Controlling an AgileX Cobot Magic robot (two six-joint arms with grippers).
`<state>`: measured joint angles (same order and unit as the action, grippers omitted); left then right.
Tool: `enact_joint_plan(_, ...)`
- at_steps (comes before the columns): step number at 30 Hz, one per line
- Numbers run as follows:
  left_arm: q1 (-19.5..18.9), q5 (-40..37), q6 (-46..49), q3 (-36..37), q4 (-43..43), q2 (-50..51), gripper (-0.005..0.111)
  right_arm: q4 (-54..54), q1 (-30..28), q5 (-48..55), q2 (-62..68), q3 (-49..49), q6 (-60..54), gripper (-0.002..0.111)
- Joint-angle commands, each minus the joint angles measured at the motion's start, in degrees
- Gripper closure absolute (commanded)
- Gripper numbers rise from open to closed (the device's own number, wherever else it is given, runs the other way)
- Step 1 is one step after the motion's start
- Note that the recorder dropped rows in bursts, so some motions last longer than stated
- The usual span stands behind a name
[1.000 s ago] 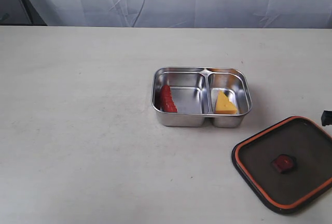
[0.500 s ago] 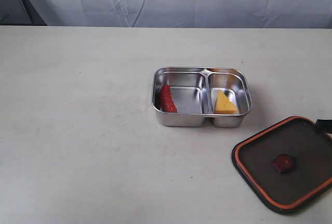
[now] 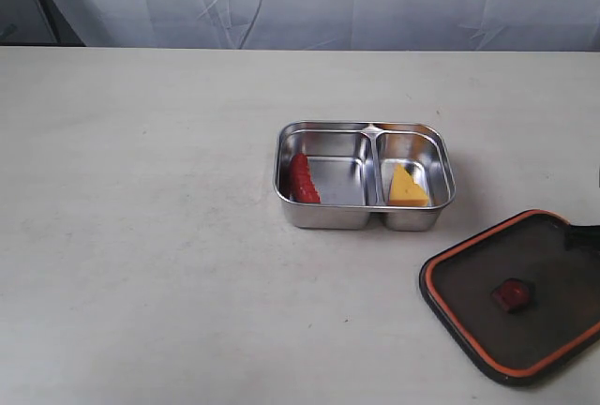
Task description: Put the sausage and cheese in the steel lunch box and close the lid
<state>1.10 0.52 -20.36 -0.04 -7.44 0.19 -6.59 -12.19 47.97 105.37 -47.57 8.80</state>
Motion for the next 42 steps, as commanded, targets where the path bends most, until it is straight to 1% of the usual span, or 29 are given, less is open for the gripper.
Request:
enact_joint_plan(1,0.34,0.79,0.0,0.04,0.28,-0.19,0.106,-0.93,-0.42,-2.07,1.15,0.43,0.22,0.096)
enact_joint_plan(2,0.34,0.79,0.0,0.04,0.28,-0.19,0.106,-0.82,-0.42,-2.32,1.15,0.43,0.22,0.102)
enact_joint_plan(4,0.34,0.79,0.0,0.04,0.28,-0.19,0.106,-0.82,-0.42,-2.49,1.15,0.43,0.22,0.109)
enact_joint_plan(15,0.34,0.79,0.0,0.04,-0.12,-0.19,0.106,-0.3,-0.42,-1.7,0.04,0.43,0.22,0.109)
enact_joint_plan(22,0.34,1.18,0.0,0.04,-0.12,-0.19,0.106,0.85,-0.42,-3.04,-7.13,0.43,0.22,0.109)
enact_joint_plan(26,0.34,5.36,-0.17,0.04,1.65,-0.19,0.106,1.63,-0.42,-3.97,-12.34,0.43,0.22,0.109)
enact_joint_plan(28,0.34,9.16,-0.27,0.04,5.05,-0.19,0.106,2.34,-0.42,-5.29,-14.84,0.43,0.22,0.109)
enact_joint_plan(31,0.34,11.76,-0.95,0.04,8.72,-0.19,0.106,3.53,-0.42,-5.52,-16.89,0.43,-0.35,0.109)
enact_joint_plan(32,0.34,11.99,-2.86,0.04,10.2,-0.19,0.106,4.34,-0.42,-5.79,-17.32,0.43,-0.66,0.109)
enact_joint_plan(33,0.34,11.84,-8.94,0.04,12.96,-0.19,0.106,6.59,-0.42,-6.28,-18.22,0.43,-2.72,0.109)
enact_joint_plan(34,0.55,10.62,-17.26,0.04,13.03,-0.19,0.106,9.18,-0.42,-6.54,-18.9,0.43,-4.83,0.109)
enact_joint_plan(35,0.74,10.03,-20.39,0.04,12.03,-0.19,0.106,10.26,-0.42,-6.55,-19.1,0.43,-5.89,0.109)
enact_joint_plan(36,1.77,8.18,-28.21,0.04,7.83,-0.19,0.106,13.36,-0.42,-6.95,-19.6,0.43,-8.09,0.109)
enact_joint_plan(37,2.42,7.21,-31.54,0.04,5.3,-0.19,0.106,14.52,-0.42,-7.13,-19.77,0.43,-8.8,0.109)
enact_joint_plan(38,4.75,6.43,-39.46,0.04,-2.22,-0.19,0.107,17.14,-0.42,-7.35,-20.23,0.43,-11.06,0.109)
enact_joint_plan(39,5.93,6.43,-43.38,-0.17,-5.26,-0.19,0.107,18.21,-0.42,-7.35,-20.47,0.43,-11.95,0.109)
enact_joint_plan(40,9.03,8.19,-50.19,-1.05,-12.07,-0.19,0.107,20.86,-0.31,-7.24,-21.03,-0.07,-14.03,0.109)
enact_joint_plan(41,10.58,9.1,-52.57,-1.49,-15.1,0.48,0.107,22.24,-0.31,-6.93,-21.17,-0.32,-14.95,0.109)
enact_joint_plan(42,13.48,10.22,-57.66,-2.48,-21.32,3.26,0.107,25.17,-0.31,-6.49,-21.84,-1.06,-17.42,0.109)
